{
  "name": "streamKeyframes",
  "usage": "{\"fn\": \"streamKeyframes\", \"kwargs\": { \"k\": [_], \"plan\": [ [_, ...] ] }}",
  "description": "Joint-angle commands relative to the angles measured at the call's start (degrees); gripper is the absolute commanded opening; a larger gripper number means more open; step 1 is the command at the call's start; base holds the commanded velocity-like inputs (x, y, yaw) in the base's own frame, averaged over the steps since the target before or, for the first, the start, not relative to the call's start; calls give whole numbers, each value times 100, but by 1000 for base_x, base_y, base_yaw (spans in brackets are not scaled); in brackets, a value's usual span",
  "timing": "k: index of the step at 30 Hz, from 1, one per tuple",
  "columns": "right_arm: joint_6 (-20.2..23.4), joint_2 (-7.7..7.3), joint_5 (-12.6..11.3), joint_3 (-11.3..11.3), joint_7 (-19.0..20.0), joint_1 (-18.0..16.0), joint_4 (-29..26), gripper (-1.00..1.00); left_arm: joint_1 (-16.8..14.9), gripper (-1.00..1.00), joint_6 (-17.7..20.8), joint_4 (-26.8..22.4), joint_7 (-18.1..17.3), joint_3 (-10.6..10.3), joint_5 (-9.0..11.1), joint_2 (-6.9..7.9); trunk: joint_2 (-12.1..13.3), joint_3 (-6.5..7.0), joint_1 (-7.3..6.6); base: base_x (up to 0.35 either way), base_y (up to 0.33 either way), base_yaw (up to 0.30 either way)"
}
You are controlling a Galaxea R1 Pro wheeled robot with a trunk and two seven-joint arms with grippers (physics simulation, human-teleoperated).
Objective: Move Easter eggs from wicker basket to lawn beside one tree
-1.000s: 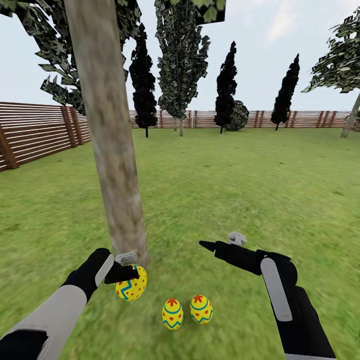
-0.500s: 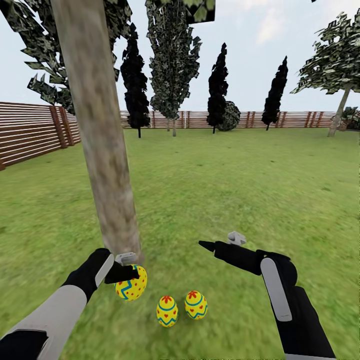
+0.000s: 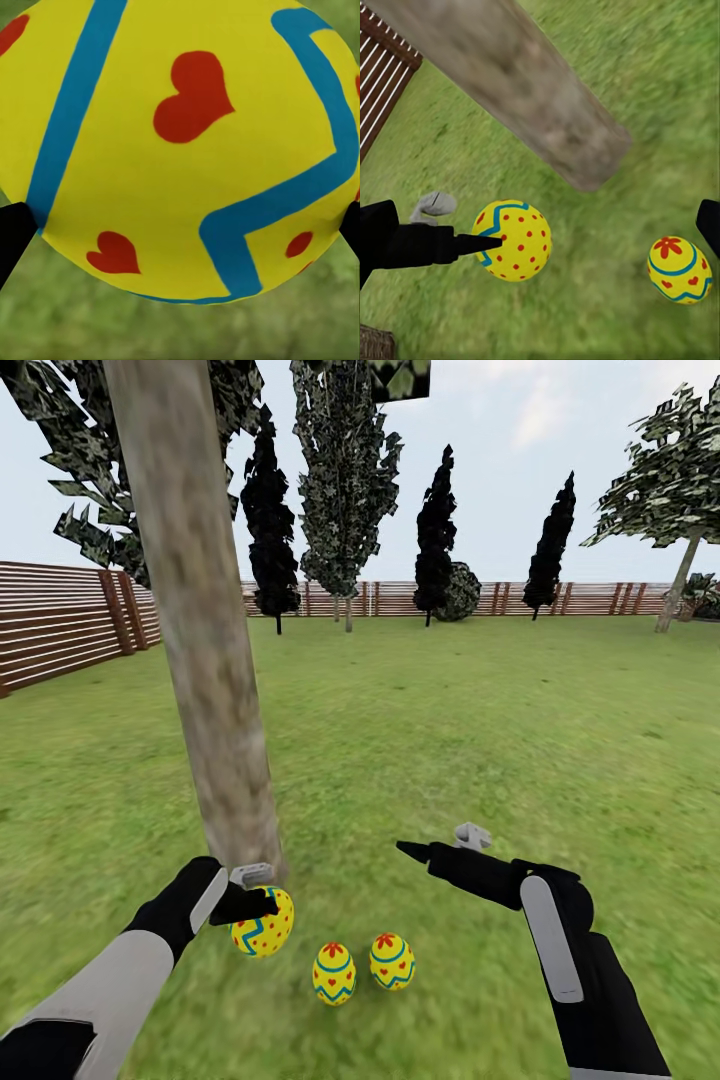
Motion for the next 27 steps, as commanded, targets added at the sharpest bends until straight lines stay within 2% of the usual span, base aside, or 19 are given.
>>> {"fn": "streamKeyframes", "kwargs": {
  "k": [1, 27],
  "plan": [
    [29, 6, 47, -18, 59, -5, -5, 100, -2, -100, 16, -7, -18, -35, 13, 9, -44, -24, 21, 0, 0, 0],
    [29, 9, 40, -43, 67, -5, -27, 100, -1, -100, 7, -3, -9, -44, 4, 9, -1087, -491, 593, 0, 0, 0]
  ]
}}
